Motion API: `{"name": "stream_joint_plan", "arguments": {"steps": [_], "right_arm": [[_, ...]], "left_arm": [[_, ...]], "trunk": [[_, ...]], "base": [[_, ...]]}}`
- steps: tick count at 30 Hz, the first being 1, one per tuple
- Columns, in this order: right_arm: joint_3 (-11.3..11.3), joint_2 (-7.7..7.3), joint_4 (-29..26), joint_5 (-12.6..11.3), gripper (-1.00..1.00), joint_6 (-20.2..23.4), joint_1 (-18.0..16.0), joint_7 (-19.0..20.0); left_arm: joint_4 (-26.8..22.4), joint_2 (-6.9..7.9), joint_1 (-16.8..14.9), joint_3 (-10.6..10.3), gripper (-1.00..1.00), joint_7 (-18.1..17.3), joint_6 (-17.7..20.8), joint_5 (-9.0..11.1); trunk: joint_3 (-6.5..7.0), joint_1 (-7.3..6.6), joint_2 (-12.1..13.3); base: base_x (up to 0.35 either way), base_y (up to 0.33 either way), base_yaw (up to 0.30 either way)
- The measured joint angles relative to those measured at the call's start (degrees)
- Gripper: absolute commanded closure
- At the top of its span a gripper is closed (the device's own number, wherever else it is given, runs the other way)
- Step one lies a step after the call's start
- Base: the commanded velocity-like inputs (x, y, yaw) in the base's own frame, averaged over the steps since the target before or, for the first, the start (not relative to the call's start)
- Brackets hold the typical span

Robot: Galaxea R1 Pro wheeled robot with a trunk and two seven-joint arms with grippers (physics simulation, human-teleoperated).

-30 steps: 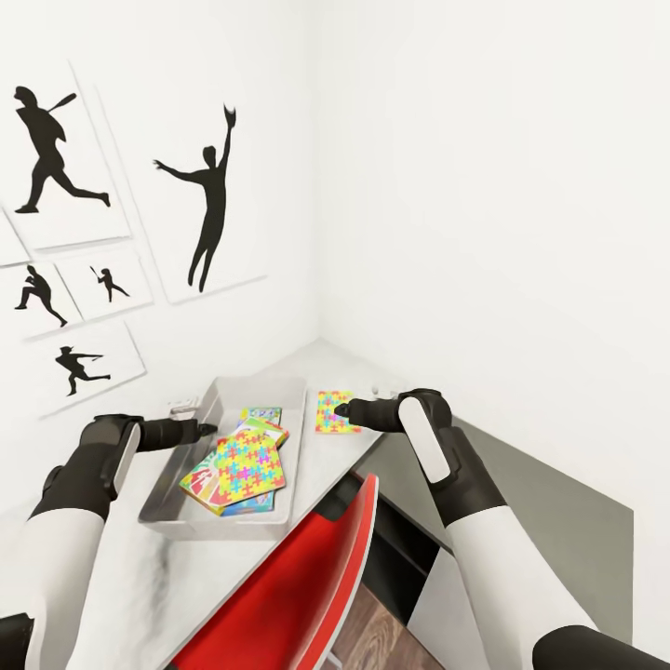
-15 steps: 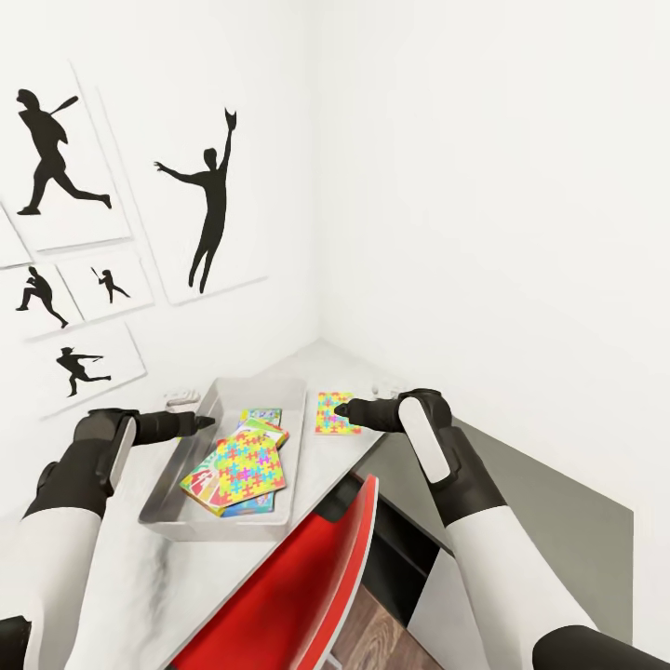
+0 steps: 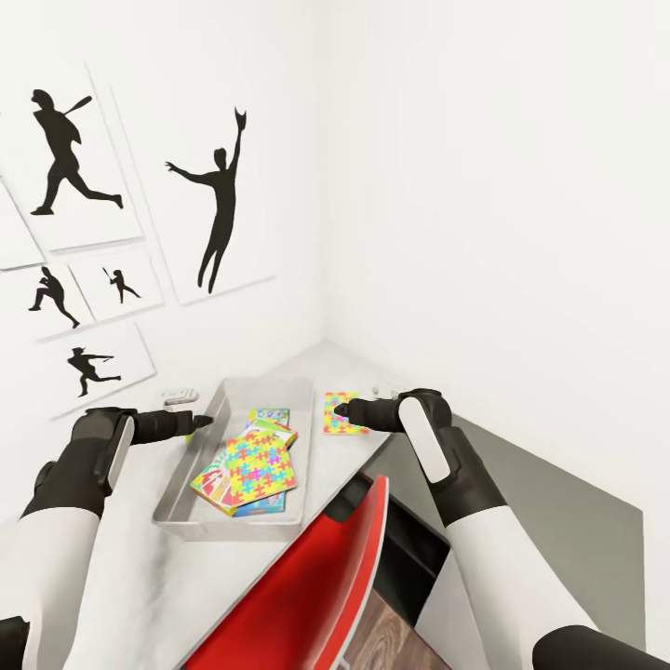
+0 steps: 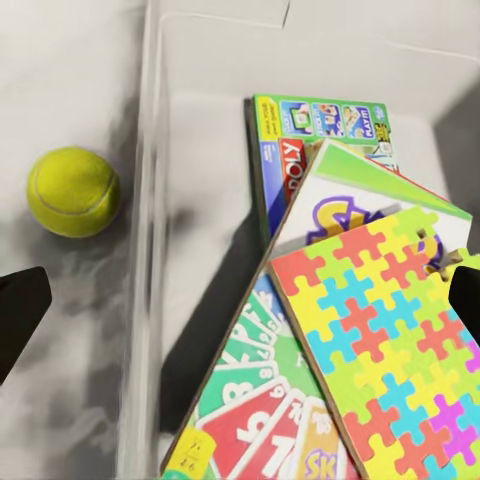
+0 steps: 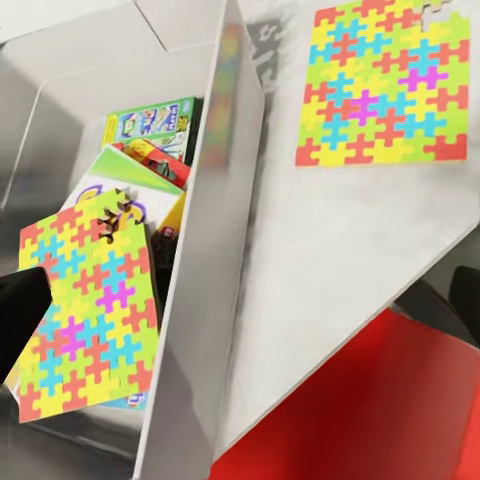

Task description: Put all the toys in the child's room - the three board games (two on the bed and one on the table), the two jigsaw puzzles on the table, and the tennis ball on the table - inside the toy box on the table in the child's room.

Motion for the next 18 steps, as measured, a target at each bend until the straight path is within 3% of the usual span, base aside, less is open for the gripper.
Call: {"name": "stream_joint_plan", "arguments": {"steps": [18], "right_arm": [[0.0, 0.0, 0.0, -0.1, -1.0, -0.1, 0.0, 0.0]], "left_arm": [[0.0, -0.05, 0.0, -0.2, -1.0, 0.1, 0.0, 0.0]], "trunk": [[0.0, 0.0, 0.0]], "base": [[0.0, 0.065, 0.0]]}}
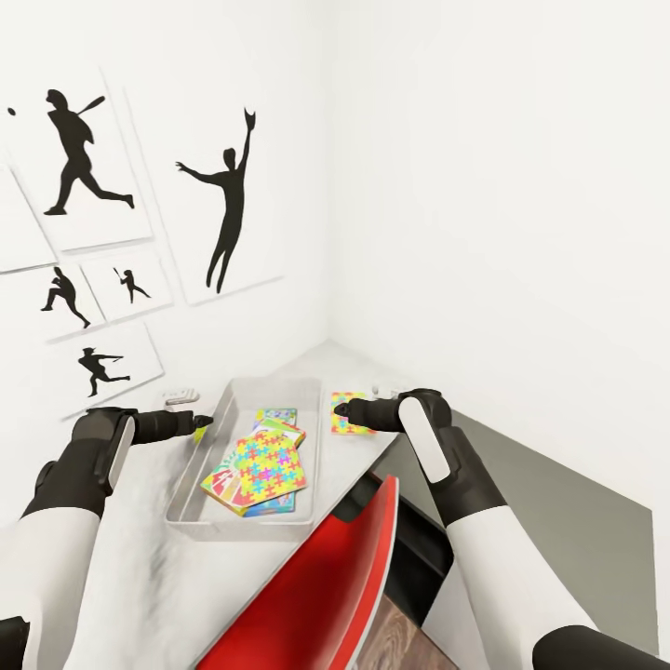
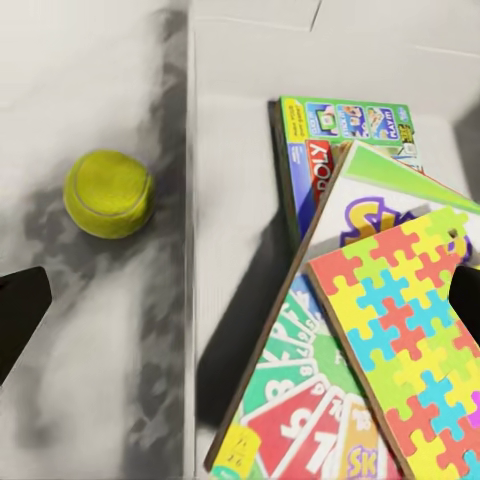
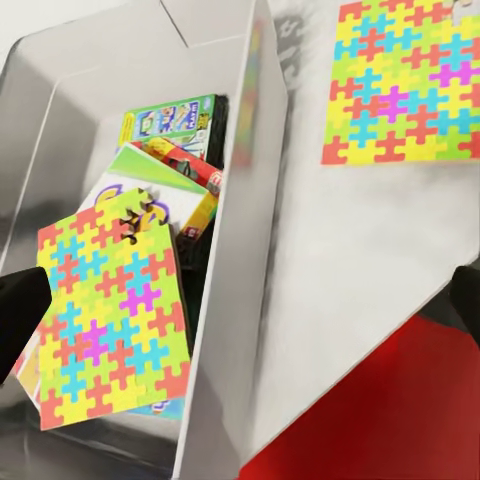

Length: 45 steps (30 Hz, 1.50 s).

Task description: Put all the toys in the child's room - the three board games (two on the bed and one on the table), the two jigsaw puzzles on the table, and the tennis ball on the table - inside the toy box on the table in the child's room.

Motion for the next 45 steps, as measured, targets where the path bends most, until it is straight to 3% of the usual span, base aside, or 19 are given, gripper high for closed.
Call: {"name": "stream_joint_plan", "arguments": {"steps": [45], "right_arm": [[0.0, 0.0, 0.3, -0.1, -1.0, 0.0, 0.0, -0.1]], "left_arm": [[0.0, -0.08, 0.0, -0.4, -1.0, 0.1, -0.2, 0.0]], "trunk": [[-0.78, 0.0, 0.0]], "base": [[0.0, 0.029, 0.0]]}}
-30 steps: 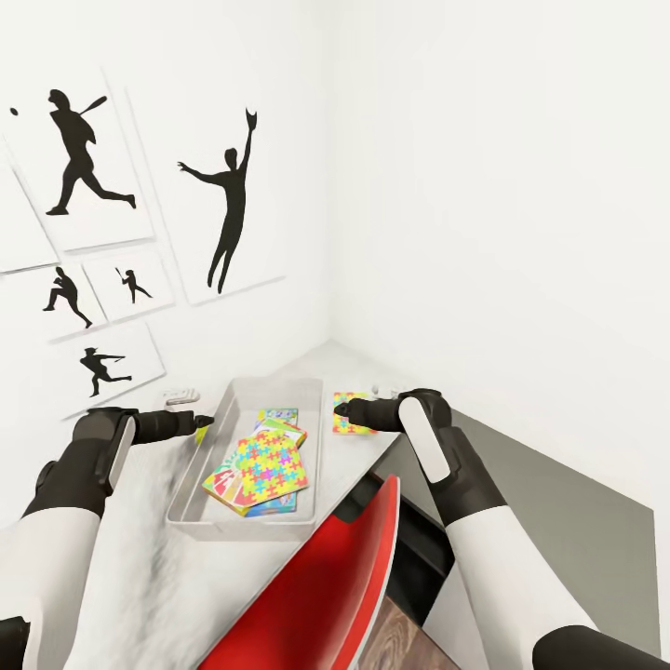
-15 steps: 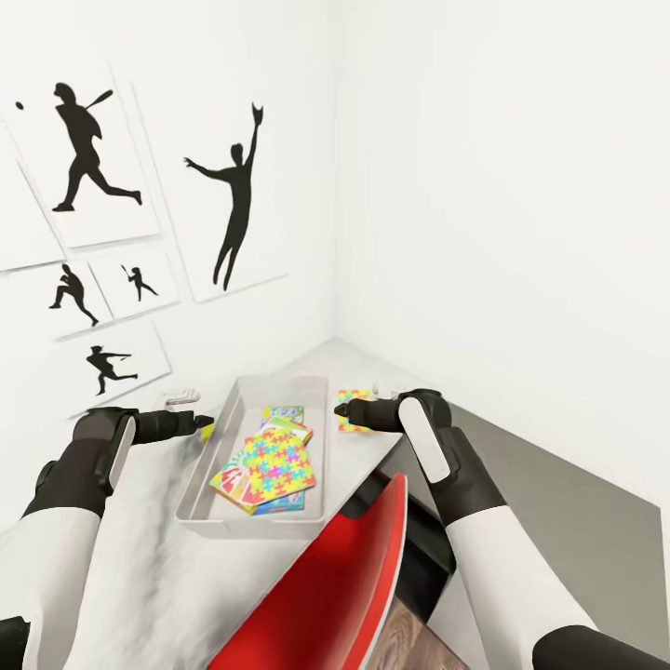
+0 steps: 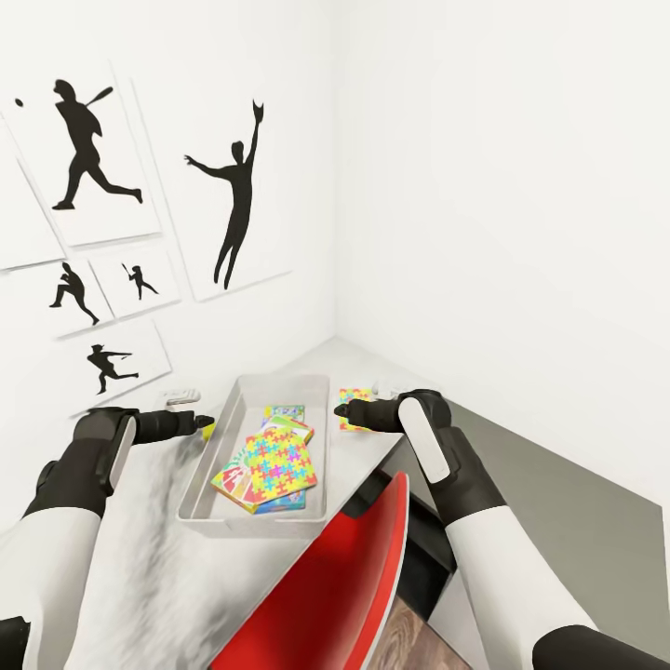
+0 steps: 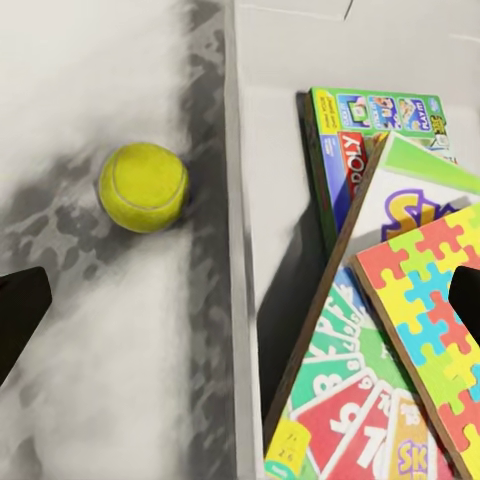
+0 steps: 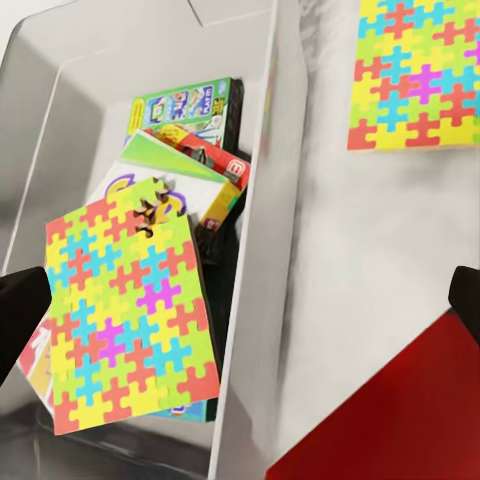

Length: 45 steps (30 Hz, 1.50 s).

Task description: Put all the toys in the child's room - the three board games (two on the bed and one on the table), the two jigsaw puzzles on the table, and the tennis ball on the table - inside the toy box on the table in the child's room.

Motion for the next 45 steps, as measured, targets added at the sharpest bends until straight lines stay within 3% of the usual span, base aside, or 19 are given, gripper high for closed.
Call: {"name": "stream_joint_plan", "arguments": {"steps": [45], "right_arm": [[0.0, 0.0, 1.7, 0.1, -1.0, -0.1, 0.0, 0.0]], "left_arm": [[0.0, -0.52, 0.1, 0.0, -1.0, -0.1, -0.2, 0.1]], "trunk": [[-3.96, 0.0, 0.0]], "base": [[0.0, 0.0, 0.0]]}}
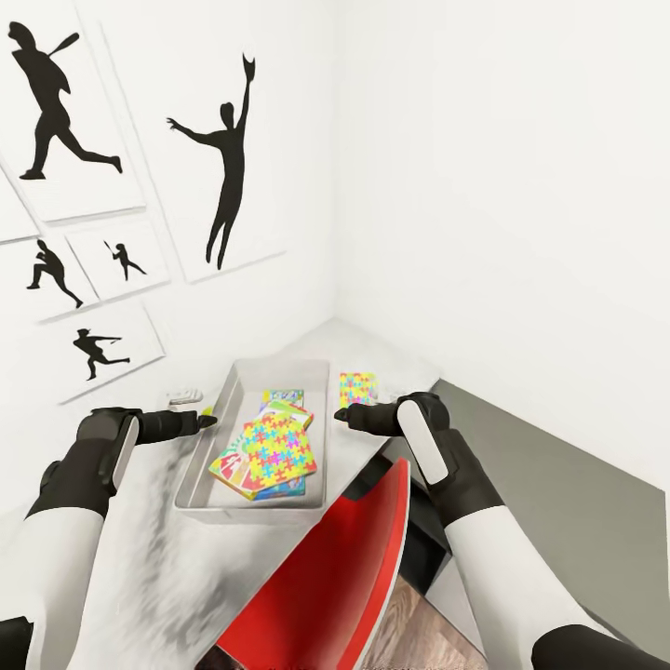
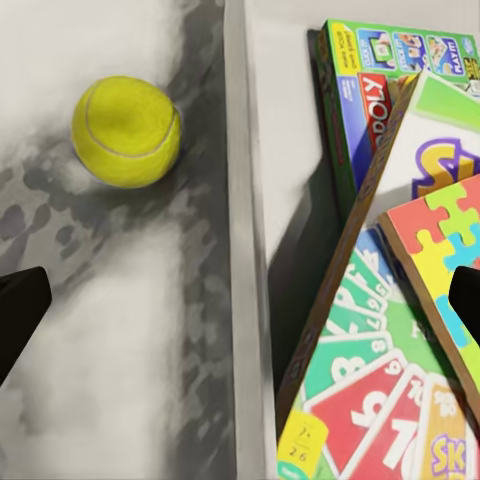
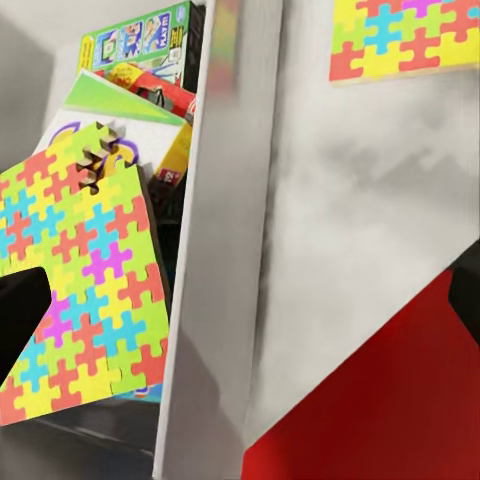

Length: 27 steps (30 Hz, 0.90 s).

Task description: Put all the toys in the child's room - the three board games (two on the bed and one on the table), the two jigsaw puzzles on the table, and the tennis ball on the table - inside the toy box on the table in the child's room.

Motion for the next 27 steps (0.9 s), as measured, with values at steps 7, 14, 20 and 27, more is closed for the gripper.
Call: {"name": "stream_joint_plan", "arguments": {"steps": [7, 14, 20, 27], "right_arm": [[0.0, 0.0, 0.0, -0.1, -1.0, 0.0, 0.0, 0.0], [0.0, 0.0, 0.0, -0.1, -1.0, 0.0, 0.0, 0.0], [0.0, 0.0, -0.1, -0.1, -1.0, 0.0, 0.0, 0.0], [0.1, 0.0, -0.1, -0.1, -1.0, 0.0, 0.0, 0.0]], "left_arm": [[0.0, -0.01, 0.0, 0.0, -1.0, 0.0, 0.0, 0.0], [0.0, -0.01, 0.0, 0.0, -1.0, 0.0, 0.0, 0.0], [0.0, -0.01, 0.0, 0.0, -1.0, 0.0, 0.0, 0.0], [0.0, -0.01, 0.0, 0.0, -1.0, -0.1, -0.1, 0.1]], "trunk": [[-0.66, 0.0, 0.0], [-1.29, 0.0, 0.0], [-1.52, 0.0, 0.0], [-1.58, 0.0, 0.0]], "base": [[0.0, 0.0, 0.0], [0.0, 0.0, 0.0], [0.0, 0.0, 0.0], [0.0, 0.0, 0.003]]}}
